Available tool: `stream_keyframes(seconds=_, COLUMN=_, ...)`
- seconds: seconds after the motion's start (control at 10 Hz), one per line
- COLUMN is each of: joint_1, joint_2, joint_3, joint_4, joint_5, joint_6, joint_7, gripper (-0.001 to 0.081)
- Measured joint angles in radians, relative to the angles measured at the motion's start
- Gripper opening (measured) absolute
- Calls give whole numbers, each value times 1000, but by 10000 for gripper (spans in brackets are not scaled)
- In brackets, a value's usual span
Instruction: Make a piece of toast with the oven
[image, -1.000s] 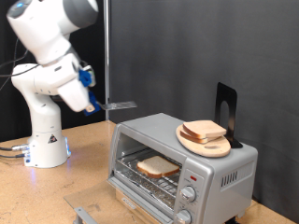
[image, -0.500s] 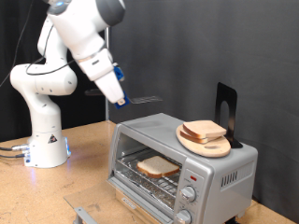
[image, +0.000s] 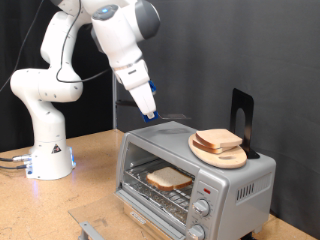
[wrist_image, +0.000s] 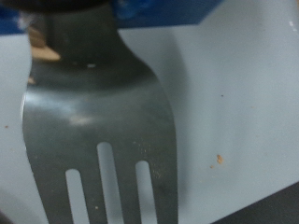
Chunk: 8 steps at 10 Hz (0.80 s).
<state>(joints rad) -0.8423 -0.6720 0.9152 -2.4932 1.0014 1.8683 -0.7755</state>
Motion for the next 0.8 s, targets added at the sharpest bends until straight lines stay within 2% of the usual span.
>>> stream_keyframes(seconds=0.5, joint_1=-5, joint_2=13, joint_3=109, joint_4=-16, joint_5=57, joint_6=92, joint_7=31, gripper=461)
stream_keyframes(seconds=0.6, joint_1=-6, joint_2=16, joint_3=123, joint_4=-16, joint_5=63, joint_6=101, joint_7=32, gripper=562)
stream_keyframes(seconds=0.7, joint_1=-6, joint_2=17, joint_3=134, joint_4=-17, joint_5=67, joint_6=105, joint_7=32, gripper=730)
stream_keyframes(seconds=0.8, joint_1=-7, joint_2=18, joint_3=141, joint_4=-18, joint_5=70, joint_6=108, joint_7=32, gripper=730)
